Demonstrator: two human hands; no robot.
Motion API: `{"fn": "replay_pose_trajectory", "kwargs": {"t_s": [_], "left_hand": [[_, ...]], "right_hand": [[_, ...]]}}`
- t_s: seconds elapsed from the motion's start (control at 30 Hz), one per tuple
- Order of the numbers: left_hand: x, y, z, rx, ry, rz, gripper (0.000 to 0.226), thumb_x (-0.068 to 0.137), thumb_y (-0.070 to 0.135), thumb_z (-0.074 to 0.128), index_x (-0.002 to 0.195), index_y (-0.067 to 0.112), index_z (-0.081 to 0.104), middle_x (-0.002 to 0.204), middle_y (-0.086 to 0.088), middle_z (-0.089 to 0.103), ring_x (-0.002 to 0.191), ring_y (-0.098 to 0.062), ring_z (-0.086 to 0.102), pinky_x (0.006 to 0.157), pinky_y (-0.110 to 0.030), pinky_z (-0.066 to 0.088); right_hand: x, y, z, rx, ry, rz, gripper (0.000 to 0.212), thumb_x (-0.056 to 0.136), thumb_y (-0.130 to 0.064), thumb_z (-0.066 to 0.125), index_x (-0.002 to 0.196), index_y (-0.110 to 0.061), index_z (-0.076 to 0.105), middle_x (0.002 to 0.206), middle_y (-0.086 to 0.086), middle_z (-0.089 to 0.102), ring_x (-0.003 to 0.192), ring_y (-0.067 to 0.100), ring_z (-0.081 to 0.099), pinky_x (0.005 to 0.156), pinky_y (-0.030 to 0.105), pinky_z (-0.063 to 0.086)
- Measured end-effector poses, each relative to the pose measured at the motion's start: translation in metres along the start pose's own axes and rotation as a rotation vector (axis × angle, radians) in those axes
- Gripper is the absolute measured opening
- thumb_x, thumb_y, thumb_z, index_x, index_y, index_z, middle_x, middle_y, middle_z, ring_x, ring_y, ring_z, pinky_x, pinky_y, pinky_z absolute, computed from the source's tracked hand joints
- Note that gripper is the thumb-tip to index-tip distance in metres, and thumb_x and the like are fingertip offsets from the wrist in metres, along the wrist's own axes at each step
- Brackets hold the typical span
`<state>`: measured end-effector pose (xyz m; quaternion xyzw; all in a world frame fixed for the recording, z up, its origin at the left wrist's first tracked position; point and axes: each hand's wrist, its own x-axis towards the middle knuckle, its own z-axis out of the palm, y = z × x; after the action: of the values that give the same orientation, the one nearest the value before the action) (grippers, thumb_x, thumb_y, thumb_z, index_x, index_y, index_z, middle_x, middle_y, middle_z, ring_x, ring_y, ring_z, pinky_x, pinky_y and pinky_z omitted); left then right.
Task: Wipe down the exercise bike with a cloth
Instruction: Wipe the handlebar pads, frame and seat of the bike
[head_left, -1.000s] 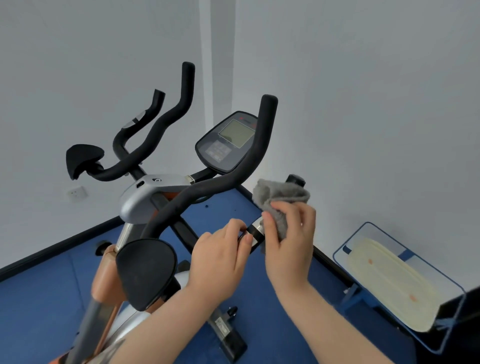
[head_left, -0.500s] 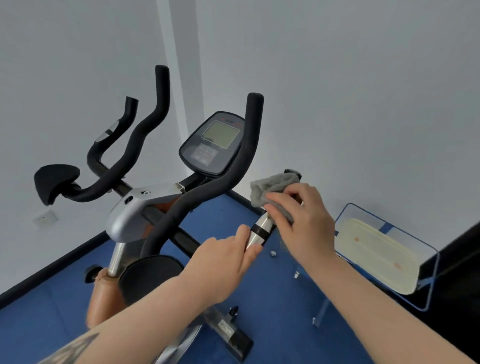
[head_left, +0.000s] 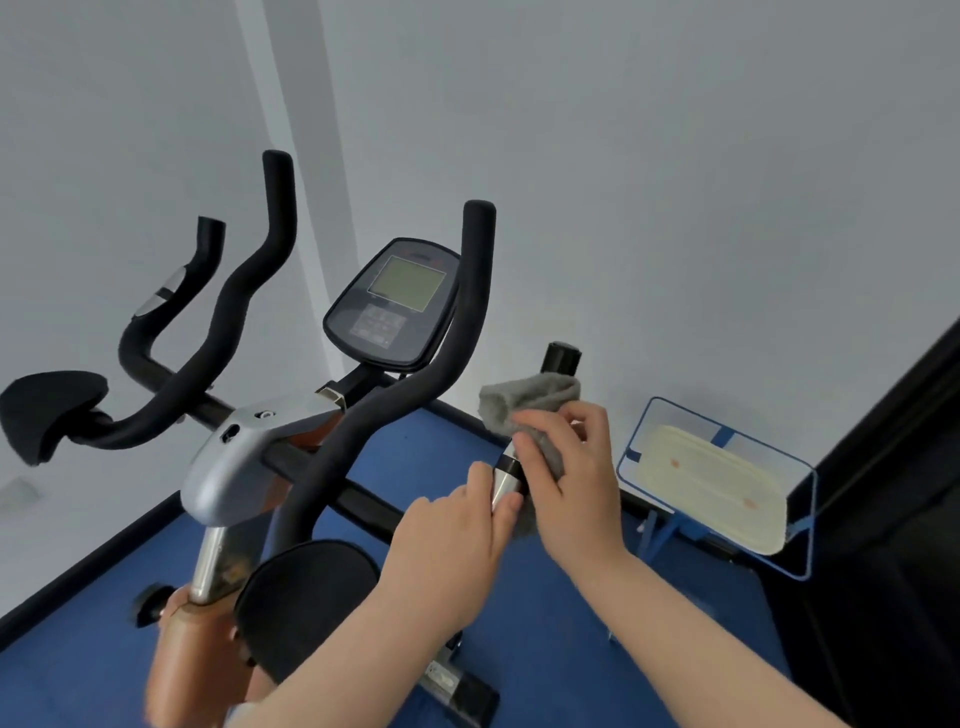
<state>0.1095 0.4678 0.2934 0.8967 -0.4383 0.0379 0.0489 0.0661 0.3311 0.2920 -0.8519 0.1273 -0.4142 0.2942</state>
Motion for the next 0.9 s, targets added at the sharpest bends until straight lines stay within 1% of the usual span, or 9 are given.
{"fn": "replay_pose_trajectory", "kwargs": {"t_s": [0.1, 0.17, 0.27, 0.33, 0.4, 0.5, 0.63, 0.77, 0.9], "left_hand": [[0.003, -0.003, 0.0, 0.035, -0.007, -0.017, 0.013, 0.107, 0.033, 0.019, 0.117, 0.026, 0.016, 0.083, 0.004, 0.035, 0.048, -0.016, 0.027, 0.05, -0.031, 0.03], [0.004, -0.001, -0.001, 0.04, 0.017, -0.016, 0.017, 0.106, 0.037, 0.012, 0.113, 0.024, 0.022, 0.081, 0.004, 0.036, 0.047, -0.016, 0.028, 0.051, -0.03, 0.029], [0.002, 0.002, -0.003, -0.01, 0.038, -0.034, 0.009, 0.107, 0.037, 0.015, 0.106, 0.029, 0.018, 0.071, 0.005, 0.026, 0.047, -0.015, 0.026, 0.054, -0.033, 0.036], [0.004, 0.001, -0.003, -0.017, 0.031, -0.043, 0.021, 0.104, 0.038, 0.01, 0.111, 0.025, 0.025, 0.072, 0.003, 0.031, 0.048, -0.013, 0.025, 0.052, -0.033, 0.029], [0.005, 0.001, -0.002, 0.057, 0.036, -0.033, 0.038, 0.101, 0.041, 0.001, 0.113, 0.02, 0.031, 0.078, 0.004, 0.037, 0.048, -0.015, 0.027, 0.049, -0.029, 0.019], [0.004, 0.001, 0.002, 0.032, 0.042, -0.072, 0.036, 0.103, 0.046, 0.007, 0.107, 0.02, 0.031, 0.071, 0.007, 0.04, 0.048, -0.015, 0.033, 0.052, -0.029, 0.024], [0.001, 0.011, 0.002, -0.013, 0.125, -0.148, 0.047, 0.095, 0.053, -0.005, 0.093, 0.023, 0.031, 0.067, 0.009, 0.042, 0.05, -0.013, 0.035, 0.054, -0.028, 0.026], [0.002, 0.013, 0.008, -0.02, 0.174, -0.185, 0.064, 0.089, 0.053, -0.018, 0.097, 0.023, 0.037, 0.071, 0.009, 0.044, 0.056, -0.014, 0.04, 0.06, -0.029, 0.027], [-0.001, 0.018, 0.01, -0.061, 0.205, -0.258, 0.068, 0.09, 0.058, -0.015, 0.097, 0.026, 0.044, 0.072, 0.01, 0.048, 0.061, -0.013, 0.043, 0.066, -0.031, 0.032]], "right_hand": [[0.022, 0.01, -0.019, -0.101, -0.138, -0.139, 0.019, 0.092, -0.036, 0.058, 0.108, -0.031, 0.068, 0.102, -0.014, 0.04, 0.092, 0.008, 0.051, 0.066, 0.023, 0.049], [0.037, 0.014, -0.028, -0.193, -0.121, -0.196, 0.02, 0.092, -0.03, 0.063, 0.111, -0.028, 0.069, 0.101, -0.009, 0.044, 0.091, 0.012, 0.051, 0.06, 0.028, 0.05], [0.017, 0.005, -0.018, -0.107, -0.039, -0.061, 0.02, 0.093, -0.028, 0.062, 0.112, -0.026, 0.069, 0.104, -0.01, 0.043, 0.095, 0.013, 0.052, 0.065, 0.032, 0.053], [0.005, 0.0, -0.013, -0.075, -0.075, -0.092, 0.019, 0.093, -0.027, 0.061, 0.11, -0.026, 0.07, 0.103, -0.011, 0.042, 0.093, 0.012, 0.052, 0.066, 0.028, 0.051], [0.02, 0.004, -0.02, -0.157, -0.192, -0.215, 0.019, 0.092, -0.027, 0.063, 0.109, -0.025, 0.07, 0.1, -0.008, 0.046, 0.09, 0.013, 0.052, 0.061, 0.028, 0.049], [0.044, 0.01, -0.031, -0.25, -0.186, -0.294, 0.02, 0.091, -0.025, 0.065, 0.11, -0.023, 0.071, 0.099, -0.003, 0.053, 0.088, 0.015, 0.053, 0.056, 0.03, 0.049], [0.009, 0.008, -0.019, -0.068, -0.088, -0.159, 0.02, 0.094, -0.027, 0.06, 0.11, -0.021, 0.071, 0.103, -0.007, 0.046, 0.09, 0.015, 0.053, 0.06, 0.025, 0.049], [0.021, 0.01, -0.019, -0.158, -0.212, -0.398, 0.019, 0.091, -0.028, 0.06, 0.104, -0.021, 0.072, 0.097, -0.004, 0.054, 0.084, 0.016, 0.053, 0.052, 0.027, 0.048], [0.049, 0.018, -0.028, -0.185, -0.165, -0.391, 0.018, 0.086, -0.021, 0.071, 0.105, -0.019, 0.073, 0.095, -0.001, 0.059, 0.083, 0.018, 0.057, 0.052, 0.028, 0.048]]}}
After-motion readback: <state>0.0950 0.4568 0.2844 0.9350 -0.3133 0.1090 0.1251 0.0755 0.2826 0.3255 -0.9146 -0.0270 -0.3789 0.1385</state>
